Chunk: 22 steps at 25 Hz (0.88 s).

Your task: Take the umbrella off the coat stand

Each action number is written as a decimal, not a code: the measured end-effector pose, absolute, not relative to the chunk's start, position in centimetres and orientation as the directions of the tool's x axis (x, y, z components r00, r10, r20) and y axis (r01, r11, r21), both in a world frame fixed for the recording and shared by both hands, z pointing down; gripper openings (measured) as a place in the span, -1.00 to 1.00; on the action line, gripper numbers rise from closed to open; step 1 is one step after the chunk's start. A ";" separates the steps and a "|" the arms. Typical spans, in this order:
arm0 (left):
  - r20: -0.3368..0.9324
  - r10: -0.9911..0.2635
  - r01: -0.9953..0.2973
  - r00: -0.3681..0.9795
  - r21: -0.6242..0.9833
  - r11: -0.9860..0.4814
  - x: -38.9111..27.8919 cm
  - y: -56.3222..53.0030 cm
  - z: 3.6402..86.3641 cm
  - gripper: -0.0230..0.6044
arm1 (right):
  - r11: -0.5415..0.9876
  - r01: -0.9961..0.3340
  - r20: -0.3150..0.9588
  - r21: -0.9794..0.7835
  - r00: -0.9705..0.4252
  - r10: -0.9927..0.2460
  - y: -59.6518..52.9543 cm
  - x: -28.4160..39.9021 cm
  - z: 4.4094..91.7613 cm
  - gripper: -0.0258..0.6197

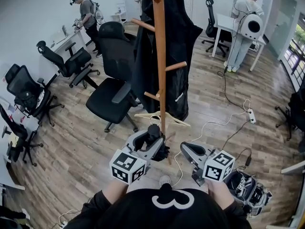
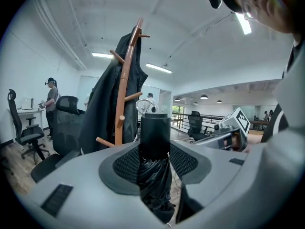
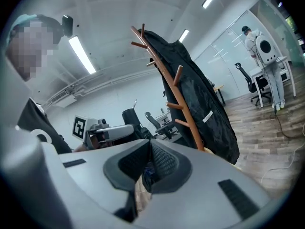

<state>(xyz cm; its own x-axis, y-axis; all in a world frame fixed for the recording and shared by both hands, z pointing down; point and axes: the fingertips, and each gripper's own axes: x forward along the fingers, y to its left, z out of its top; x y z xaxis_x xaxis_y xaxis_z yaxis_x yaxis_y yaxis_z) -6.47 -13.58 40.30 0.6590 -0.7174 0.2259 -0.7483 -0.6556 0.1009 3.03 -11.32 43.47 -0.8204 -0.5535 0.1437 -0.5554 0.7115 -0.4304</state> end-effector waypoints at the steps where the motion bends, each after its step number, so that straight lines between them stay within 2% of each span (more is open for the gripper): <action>1: 0.228 -0.717 -0.749 0.658 0.102 -0.655 -6.7 -13.0 40.3 -0.30 | 0.715 -0.557 0.143 -0.422 -0.820 -0.554 -11.0 2.8 43.3 -0.84; 22: 0.247 -0.699 -0.736 0.671 0.104 -0.669 -8.6 -1.8 41.2 -0.30 | 0.757 -0.535 0.060 -0.375 -0.829 -0.556 -2.0 0.7 40.3 -0.84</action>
<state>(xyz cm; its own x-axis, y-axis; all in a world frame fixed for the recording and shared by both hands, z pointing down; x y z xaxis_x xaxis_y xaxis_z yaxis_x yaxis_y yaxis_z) -8.65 -1.82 41.24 0.6708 -0.6993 0.2469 -0.7358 -0.6692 0.1038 0.66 -1.97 40.33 -0.8292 -0.5556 0.0601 -0.5347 0.7574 -0.3747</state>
